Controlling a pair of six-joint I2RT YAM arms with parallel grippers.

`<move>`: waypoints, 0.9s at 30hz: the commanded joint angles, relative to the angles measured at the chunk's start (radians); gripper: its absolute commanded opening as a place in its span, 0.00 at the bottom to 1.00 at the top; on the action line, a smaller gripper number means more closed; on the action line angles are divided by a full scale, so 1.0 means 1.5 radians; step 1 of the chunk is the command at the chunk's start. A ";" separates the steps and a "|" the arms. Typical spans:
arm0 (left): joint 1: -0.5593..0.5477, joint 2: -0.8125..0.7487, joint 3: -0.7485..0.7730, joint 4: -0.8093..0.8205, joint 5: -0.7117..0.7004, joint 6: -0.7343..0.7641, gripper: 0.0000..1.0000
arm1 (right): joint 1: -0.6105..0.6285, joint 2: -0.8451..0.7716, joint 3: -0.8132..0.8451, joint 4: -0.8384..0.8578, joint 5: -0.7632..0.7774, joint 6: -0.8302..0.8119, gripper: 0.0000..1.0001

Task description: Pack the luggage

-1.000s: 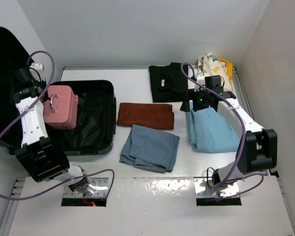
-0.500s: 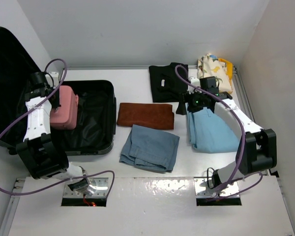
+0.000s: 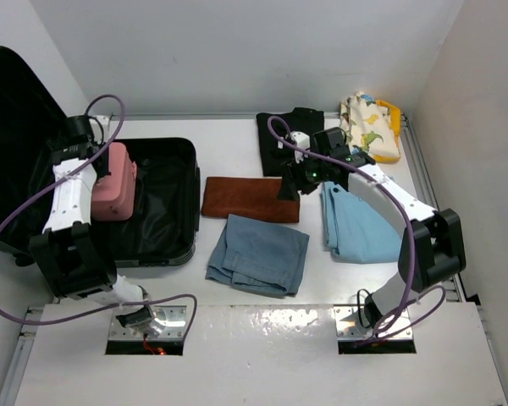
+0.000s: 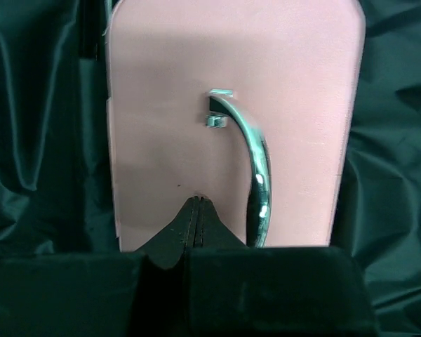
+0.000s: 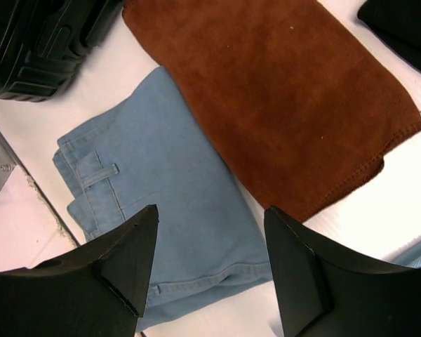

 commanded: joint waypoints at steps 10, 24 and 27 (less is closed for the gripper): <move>-0.185 0.060 -0.043 -0.013 -0.299 -0.054 0.00 | 0.000 0.021 0.041 -0.008 0.002 -0.010 0.62; -0.082 -0.225 0.039 -0.015 -0.002 0.001 0.35 | -0.007 -0.001 0.018 -0.017 -0.003 -0.022 0.62; -0.076 -0.258 0.063 -0.123 0.100 0.082 0.14 | -0.011 -0.007 0.009 -0.015 -0.008 -0.027 0.62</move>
